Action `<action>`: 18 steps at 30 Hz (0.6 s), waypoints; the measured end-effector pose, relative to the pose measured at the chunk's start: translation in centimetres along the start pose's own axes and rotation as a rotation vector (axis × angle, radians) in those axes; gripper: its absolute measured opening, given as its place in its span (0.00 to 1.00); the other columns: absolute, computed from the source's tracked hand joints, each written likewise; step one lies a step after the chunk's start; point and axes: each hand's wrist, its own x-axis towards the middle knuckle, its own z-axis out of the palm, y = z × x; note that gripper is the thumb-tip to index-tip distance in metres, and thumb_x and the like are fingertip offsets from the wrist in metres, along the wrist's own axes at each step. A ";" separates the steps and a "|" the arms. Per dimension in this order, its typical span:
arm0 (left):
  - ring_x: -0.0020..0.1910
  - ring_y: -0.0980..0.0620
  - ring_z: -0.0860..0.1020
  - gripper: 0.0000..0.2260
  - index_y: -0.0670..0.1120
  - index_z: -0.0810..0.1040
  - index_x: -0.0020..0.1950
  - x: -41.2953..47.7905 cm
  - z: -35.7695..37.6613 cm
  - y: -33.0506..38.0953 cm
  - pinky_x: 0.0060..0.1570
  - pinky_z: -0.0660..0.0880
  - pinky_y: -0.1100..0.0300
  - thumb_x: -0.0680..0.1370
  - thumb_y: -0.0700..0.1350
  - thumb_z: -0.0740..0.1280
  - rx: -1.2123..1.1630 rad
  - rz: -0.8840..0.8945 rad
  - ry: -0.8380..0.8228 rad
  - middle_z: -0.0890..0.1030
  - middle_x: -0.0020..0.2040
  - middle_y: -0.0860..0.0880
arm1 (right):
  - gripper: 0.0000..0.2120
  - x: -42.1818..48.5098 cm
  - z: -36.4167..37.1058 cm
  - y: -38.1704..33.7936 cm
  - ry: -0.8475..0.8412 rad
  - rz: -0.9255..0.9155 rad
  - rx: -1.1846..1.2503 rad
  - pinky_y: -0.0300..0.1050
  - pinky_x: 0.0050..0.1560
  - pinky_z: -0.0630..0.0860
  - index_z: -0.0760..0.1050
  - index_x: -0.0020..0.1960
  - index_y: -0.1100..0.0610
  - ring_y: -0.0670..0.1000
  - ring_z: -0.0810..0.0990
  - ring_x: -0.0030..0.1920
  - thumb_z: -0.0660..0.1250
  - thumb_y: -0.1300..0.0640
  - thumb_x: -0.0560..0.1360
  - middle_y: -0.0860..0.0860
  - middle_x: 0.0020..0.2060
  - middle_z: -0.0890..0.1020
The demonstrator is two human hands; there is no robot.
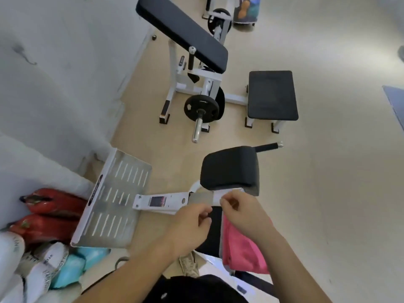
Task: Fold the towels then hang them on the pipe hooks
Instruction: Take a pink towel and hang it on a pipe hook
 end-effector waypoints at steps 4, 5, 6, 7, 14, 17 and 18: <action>0.54 0.60 0.79 0.11 0.53 0.80 0.62 0.4 4.7 0.3 0.56 0.77 0.65 0.81 0.45 0.66 0.066 0.012 -0.165 0.82 0.56 0.56 | 0.08 -1.9 0.2 7.0 0.066 0.204 0.022 0.48 0.53 0.79 0.80 0.54 0.48 0.48 0.81 0.49 0.65 0.48 0.79 0.45 0.50 0.81; 0.52 0.59 0.80 0.10 0.54 0.80 0.60 0.6 5.7 0.1 0.56 0.79 0.60 0.80 0.45 0.66 0.081 0.003 -0.208 0.83 0.54 0.57 | 0.10 -2.3 0.4 8.7 0.065 0.258 0.025 0.47 0.51 0.78 0.80 0.56 0.50 0.50 0.80 0.50 0.65 0.49 0.78 0.47 0.50 0.80; 0.51 0.59 0.81 0.09 0.55 0.80 0.58 0.7 6.6 -0.1 0.55 0.80 0.58 0.80 0.45 0.66 0.067 -0.018 -0.236 0.83 0.53 0.57 | 0.12 -3.0 0.5 10.0 0.060 0.309 0.026 0.46 0.50 0.76 0.80 0.58 0.51 0.51 0.80 0.50 0.65 0.50 0.78 0.48 0.51 0.79; 0.49 0.59 0.81 0.07 0.55 0.79 0.56 0.8 7.5 -0.3 0.53 0.81 0.57 0.80 0.46 0.66 0.035 -0.054 -0.248 0.83 0.51 0.57 | 0.14 -3.6 0.9 11.3 0.061 0.344 0.032 0.46 0.50 0.75 0.79 0.62 0.52 0.52 0.79 0.51 0.65 0.50 0.78 0.49 0.53 0.78; 0.42 0.55 0.78 0.09 0.47 0.76 0.48 1.4 11.1 -0.8 0.39 0.73 0.64 0.76 0.49 0.73 -0.067 -0.217 -0.171 0.80 0.44 0.52 | 0.25 -7.2 2.9 13.9 0.163 0.575 0.196 0.50 0.50 0.76 0.72 0.70 0.52 0.53 0.80 0.57 0.69 0.44 0.76 0.51 0.60 0.77; 0.39 0.54 0.77 0.07 0.44 0.77 0.45 1.8 11.1 -1.4 0.42 0.77 0.55 0.75 0.45 0.72 -0.038 -0.217 -0.181 0.79 0.40 0.52 | 0.17 -8.1 2.8 14.1 0.093 0.667 0.272 0.47 0.46 0.77 0.77 0.58 0.53 0.47 0.81 0.46 0.70 0.43 0.76 0.49 0.49 0.83; 0.38 0.54 0.76 0.06 0.44 0.76 0.44 2.0 11.2 -1.5 0.43 0.77 0.54 0.75 0.45 0.72 -0.040 -0.210 -0.185 0.78 0.38 0.52 | 0.16 -8.4 2.7 14.1 0.103 0.688 0.291 0.46 0.46 0.77 0.78 0.55 0.53 0.45 0.81 0.44 0.71 0.43 0.75 0.49 0.47 0.83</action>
